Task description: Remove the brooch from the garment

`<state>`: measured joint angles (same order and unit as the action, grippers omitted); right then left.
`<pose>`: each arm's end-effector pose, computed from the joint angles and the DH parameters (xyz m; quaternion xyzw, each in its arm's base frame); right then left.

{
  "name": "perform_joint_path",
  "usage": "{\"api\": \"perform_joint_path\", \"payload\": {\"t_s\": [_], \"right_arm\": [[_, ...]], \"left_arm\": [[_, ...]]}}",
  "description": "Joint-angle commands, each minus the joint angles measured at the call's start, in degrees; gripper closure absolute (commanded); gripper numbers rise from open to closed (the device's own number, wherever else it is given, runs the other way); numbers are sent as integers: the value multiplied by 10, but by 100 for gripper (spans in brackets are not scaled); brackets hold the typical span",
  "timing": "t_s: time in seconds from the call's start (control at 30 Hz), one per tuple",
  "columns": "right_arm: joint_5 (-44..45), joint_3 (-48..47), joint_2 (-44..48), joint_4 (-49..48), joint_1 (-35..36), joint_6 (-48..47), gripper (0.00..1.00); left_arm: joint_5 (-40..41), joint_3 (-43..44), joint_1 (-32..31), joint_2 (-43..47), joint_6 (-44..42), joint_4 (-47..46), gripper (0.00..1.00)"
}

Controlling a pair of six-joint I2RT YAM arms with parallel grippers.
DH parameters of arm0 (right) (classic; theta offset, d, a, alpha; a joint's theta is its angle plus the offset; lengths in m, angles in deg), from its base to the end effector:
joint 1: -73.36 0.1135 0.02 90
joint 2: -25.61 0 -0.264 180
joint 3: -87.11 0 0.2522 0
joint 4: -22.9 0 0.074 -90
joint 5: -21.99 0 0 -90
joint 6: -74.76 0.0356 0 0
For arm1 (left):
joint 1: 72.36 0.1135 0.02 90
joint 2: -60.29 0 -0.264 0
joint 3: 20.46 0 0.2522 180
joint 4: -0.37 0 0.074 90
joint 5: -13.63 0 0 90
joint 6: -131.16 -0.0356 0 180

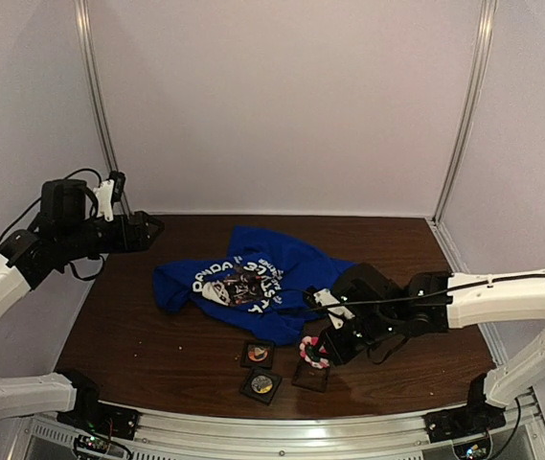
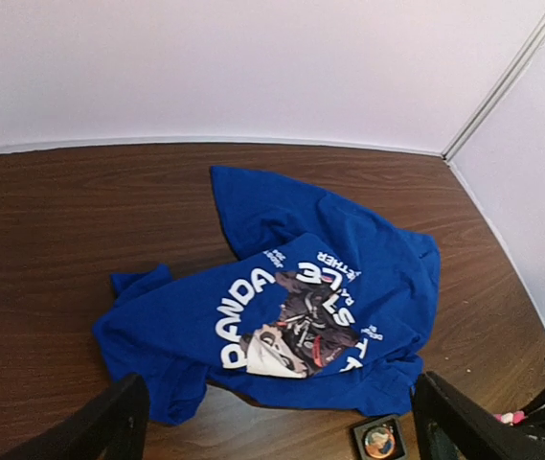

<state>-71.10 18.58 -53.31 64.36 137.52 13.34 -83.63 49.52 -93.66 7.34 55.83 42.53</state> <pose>0.1225 0.2573 0.2409 -0.2970 0.8969 0.2540 0.2070 0.1857 -0.0772 0.3516 0.0826 0.8389 -0.2161 0.4926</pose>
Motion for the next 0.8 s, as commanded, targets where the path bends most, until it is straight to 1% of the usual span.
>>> {"api": "perform_joint_path", "payload": {"t_s": [0.0,0.07,0.13,0.5,0.77], "right_arm": [[69,-27,-37,75,7,-10,100],[77,-34,-49,89,10,-15,100],[87,-39,-64,100,17,-18,100],[138,-68,-121,106,29,-18,100],[162,-76,-140,114,35,-17,100]], "left_arm": [[119,-13,4,21,-38,6,2],[141,-14,5,28,-37,11,3],[146,-15,9,31,-34,13,3],[132,-10,14,22,-25,17,3],[121,-10,14,17,-23,17,3]]}}
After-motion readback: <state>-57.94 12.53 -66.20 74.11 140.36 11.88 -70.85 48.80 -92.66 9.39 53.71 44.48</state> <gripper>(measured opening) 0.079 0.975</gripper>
